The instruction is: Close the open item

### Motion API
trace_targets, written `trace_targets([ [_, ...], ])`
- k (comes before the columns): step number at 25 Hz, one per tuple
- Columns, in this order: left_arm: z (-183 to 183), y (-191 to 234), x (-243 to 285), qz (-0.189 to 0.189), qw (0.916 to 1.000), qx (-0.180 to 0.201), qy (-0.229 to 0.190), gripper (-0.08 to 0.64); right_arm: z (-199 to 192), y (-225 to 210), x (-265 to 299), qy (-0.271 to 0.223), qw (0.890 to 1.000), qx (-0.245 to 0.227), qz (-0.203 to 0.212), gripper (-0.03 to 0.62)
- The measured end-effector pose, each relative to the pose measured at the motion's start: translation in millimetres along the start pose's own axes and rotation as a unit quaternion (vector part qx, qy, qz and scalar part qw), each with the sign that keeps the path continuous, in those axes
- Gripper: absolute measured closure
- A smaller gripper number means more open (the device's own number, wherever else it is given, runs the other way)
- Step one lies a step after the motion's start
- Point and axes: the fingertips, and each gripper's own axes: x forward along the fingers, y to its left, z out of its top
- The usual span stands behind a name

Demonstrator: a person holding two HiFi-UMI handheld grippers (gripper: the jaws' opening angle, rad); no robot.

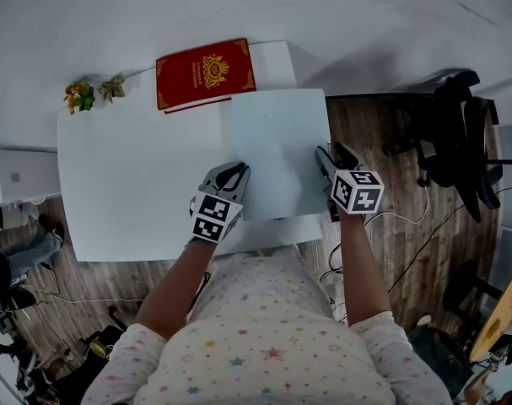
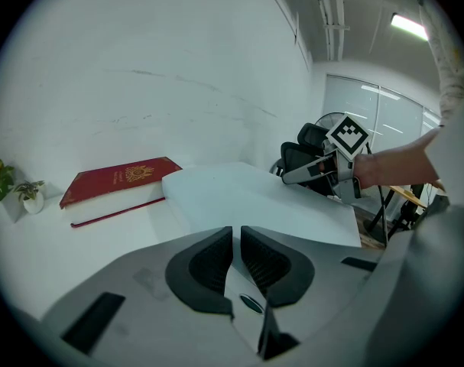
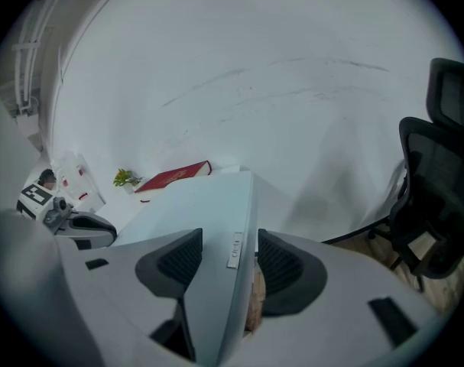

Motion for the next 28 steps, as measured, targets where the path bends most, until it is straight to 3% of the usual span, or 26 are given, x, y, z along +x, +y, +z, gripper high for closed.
trace_targets([
  [11,0,0,1,0.006,0.9998,0.019,0.005,0.522,-8,-7,7,0.002,0.999,0.041,-0.009,0.350],
  [23,4,0,-4,0.002,0.9998,0.007,-0.020,0.520,-4,-3,7,0.003,0.999,-0.022,-0.033,0.359],
  [28,2,11,-13,0.024,0.9991,-0.029,-0.020,0.520,-4,-4,7,0.007,0.999,-0.033,-0.038,0.359],
])
